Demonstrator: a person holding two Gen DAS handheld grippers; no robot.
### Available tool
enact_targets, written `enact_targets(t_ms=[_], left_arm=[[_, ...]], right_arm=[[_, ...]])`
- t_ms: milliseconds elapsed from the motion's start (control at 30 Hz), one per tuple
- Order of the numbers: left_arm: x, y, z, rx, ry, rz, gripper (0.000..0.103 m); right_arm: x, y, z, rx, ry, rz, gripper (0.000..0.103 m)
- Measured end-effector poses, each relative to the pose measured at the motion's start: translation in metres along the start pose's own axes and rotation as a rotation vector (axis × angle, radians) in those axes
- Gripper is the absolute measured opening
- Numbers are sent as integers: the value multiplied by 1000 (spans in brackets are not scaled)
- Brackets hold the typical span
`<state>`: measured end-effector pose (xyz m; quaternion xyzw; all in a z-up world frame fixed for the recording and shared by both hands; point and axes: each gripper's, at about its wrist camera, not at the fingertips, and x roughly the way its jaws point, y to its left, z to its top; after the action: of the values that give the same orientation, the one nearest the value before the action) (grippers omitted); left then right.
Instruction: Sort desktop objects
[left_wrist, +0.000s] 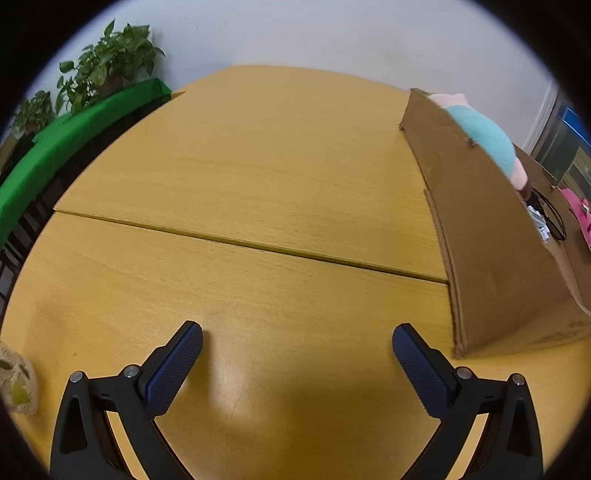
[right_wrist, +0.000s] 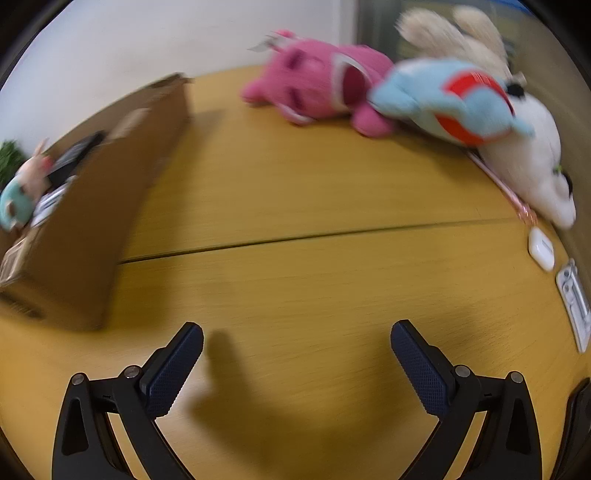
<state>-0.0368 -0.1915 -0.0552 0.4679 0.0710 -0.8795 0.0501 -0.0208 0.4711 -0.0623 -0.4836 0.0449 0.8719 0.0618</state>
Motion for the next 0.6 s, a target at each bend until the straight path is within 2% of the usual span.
enact_targets(t_ms=[133,300,600], left_arm=[[11,-11,2,62,-10,62,103],[13,-6,10,88,-36,29,103],[15,-4,13,88,-32,26,103]], right_arm=[[13,-9,10,5,-16,-7,103],[18,0,26,-17,-65,1,103],[23,-1,33,-15,-63,1,103]])
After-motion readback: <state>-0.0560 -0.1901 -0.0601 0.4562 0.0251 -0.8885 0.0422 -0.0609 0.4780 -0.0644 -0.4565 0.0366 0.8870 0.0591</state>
